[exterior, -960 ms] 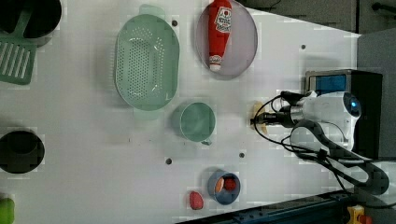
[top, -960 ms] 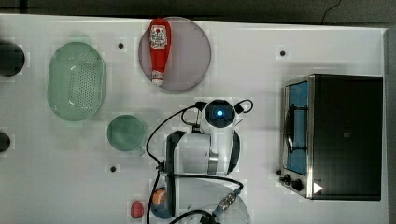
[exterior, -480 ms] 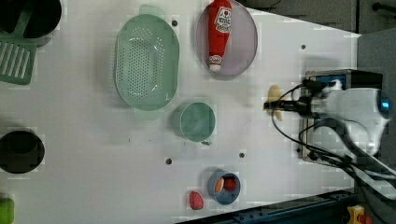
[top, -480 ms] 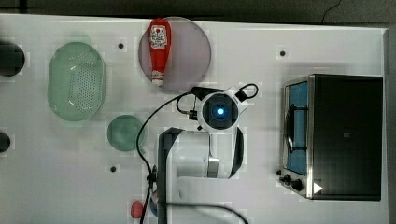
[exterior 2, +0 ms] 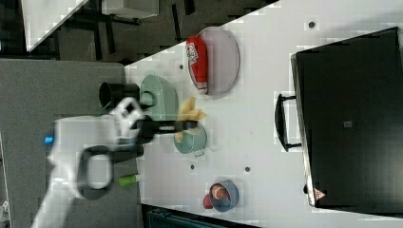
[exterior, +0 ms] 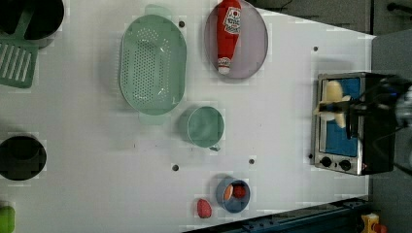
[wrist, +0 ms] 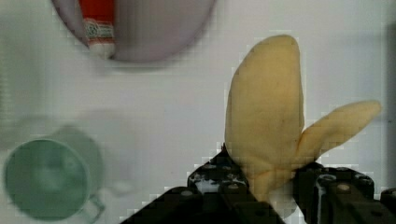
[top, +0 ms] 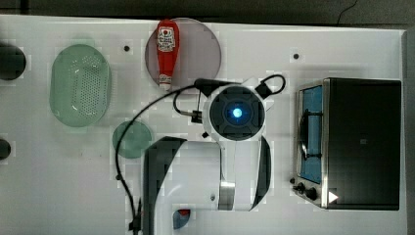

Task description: Pick Banana and place it in mug.

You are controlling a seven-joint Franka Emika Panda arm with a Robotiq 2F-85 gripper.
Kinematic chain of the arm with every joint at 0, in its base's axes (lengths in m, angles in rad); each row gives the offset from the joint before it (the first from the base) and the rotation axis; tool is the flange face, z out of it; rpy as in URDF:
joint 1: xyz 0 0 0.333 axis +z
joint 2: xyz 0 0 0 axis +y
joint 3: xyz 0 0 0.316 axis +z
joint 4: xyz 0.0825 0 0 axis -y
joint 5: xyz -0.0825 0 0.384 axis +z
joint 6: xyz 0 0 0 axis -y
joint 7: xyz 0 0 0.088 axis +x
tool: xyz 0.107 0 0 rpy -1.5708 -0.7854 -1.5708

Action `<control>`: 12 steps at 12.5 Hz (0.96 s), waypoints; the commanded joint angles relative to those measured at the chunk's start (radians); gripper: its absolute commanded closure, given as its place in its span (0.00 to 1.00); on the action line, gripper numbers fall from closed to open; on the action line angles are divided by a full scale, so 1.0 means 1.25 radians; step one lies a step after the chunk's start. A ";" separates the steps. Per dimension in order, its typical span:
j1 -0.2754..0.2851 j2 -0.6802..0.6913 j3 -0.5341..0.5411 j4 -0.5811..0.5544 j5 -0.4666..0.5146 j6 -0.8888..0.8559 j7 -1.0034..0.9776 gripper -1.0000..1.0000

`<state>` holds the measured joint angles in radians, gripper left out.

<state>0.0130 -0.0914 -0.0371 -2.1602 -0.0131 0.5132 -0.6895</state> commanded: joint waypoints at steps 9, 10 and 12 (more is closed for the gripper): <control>0.049 -0.003 0.317 0.062 0.030 -0.125 0.538 0.65; 0.049 0.014 0.334 0.051 0.034 -0.115 0.575 0.65; 0.049 0.054 0.353 0.016 0.037 -0.040 0.610 0.65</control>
<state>0.1017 -0.0637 0.4248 -2.1465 0.0267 0.4463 -0.0443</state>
